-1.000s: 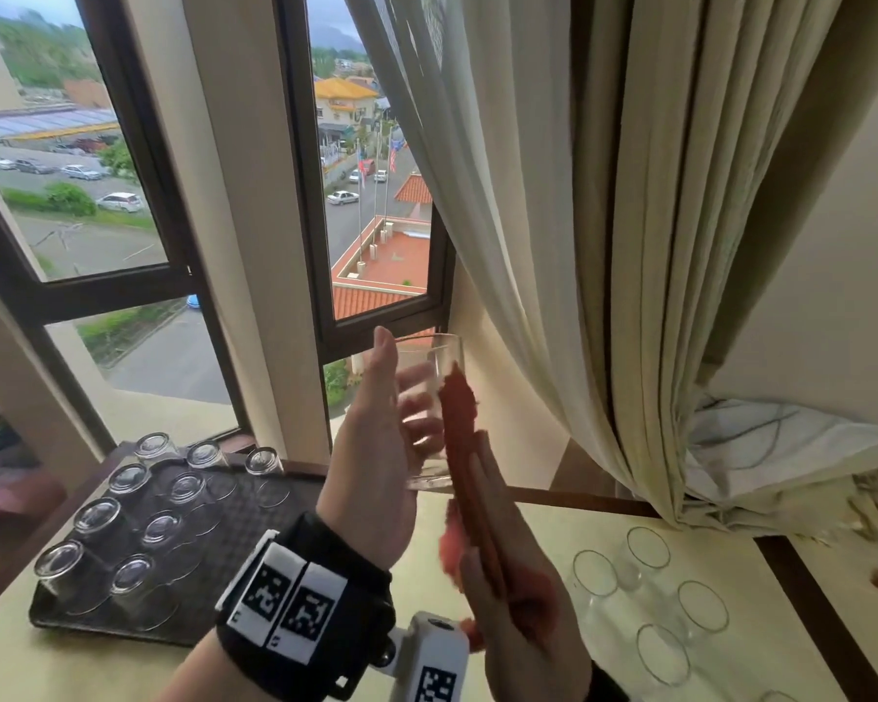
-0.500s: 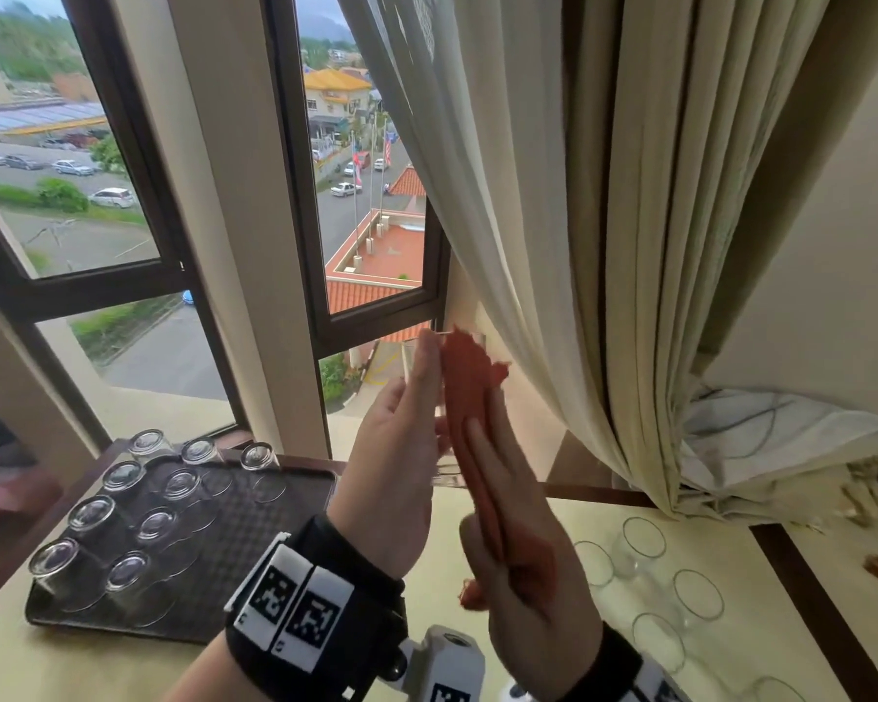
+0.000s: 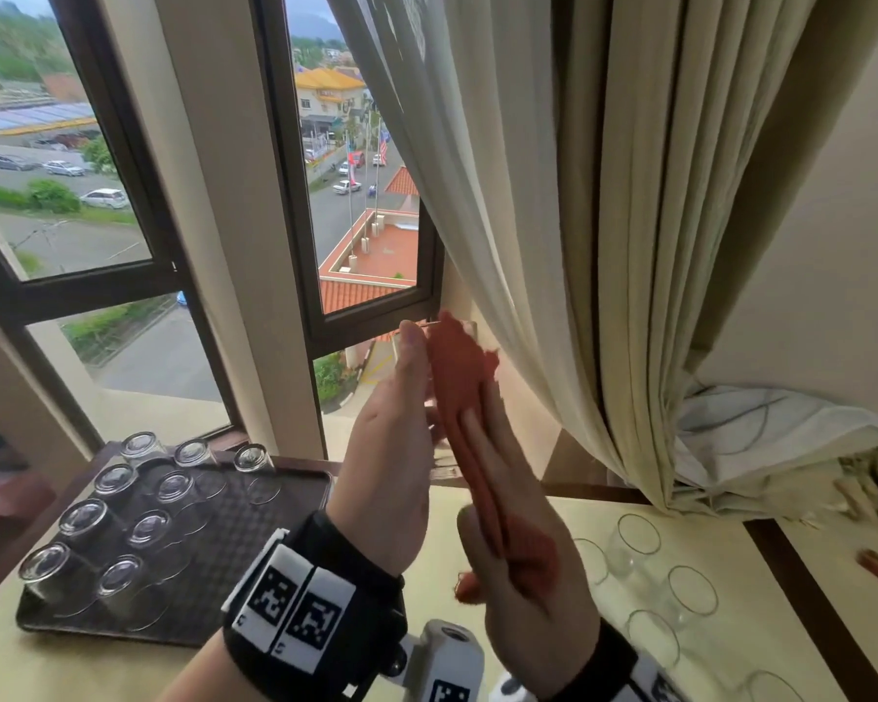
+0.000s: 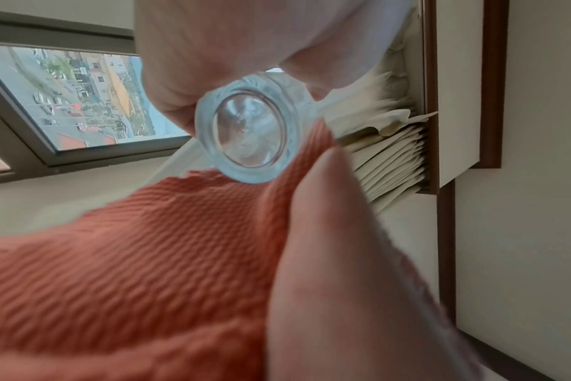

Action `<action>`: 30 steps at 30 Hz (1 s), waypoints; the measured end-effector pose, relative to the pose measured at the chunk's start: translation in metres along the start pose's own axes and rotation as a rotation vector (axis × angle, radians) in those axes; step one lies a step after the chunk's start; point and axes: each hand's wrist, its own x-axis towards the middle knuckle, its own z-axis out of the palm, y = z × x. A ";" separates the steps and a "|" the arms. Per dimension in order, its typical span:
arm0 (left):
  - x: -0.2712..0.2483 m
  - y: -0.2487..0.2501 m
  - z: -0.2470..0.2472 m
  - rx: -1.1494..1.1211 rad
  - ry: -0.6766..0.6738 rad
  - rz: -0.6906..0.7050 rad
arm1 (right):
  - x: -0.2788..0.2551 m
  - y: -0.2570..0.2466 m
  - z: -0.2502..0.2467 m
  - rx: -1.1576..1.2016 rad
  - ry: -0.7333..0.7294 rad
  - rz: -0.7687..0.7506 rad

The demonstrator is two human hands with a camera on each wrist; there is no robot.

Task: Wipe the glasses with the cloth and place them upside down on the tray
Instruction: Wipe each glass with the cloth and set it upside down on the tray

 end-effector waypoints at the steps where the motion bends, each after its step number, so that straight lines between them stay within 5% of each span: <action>1: 0.002 0.000 -0.003 0.002 0.010 0.012 | -0.007 0.005 0.002 -0.004 -0.006 0.025; 7: 0.000 -0.005 -0.004 0.001 0.031 -0.042 | 0.010 0.001 -0.001 0.342 0.069 0.327; 16: 0.006 -0.001 -0.002 -0.020 0.009 0.005 | -0.008 0.001 0.003 0.153 -0.003 0.055; 23: 0.008 -0.005 -0.005 -0.025 0.020 0.056 | 0.010 0.006 -0.004 0.311 0.047 0.315; 30: -0.006 -0.018 0.010 -0.030 0.028 -0.013 | 0.030 -0.007 -0.011 0.234 0.104 0.120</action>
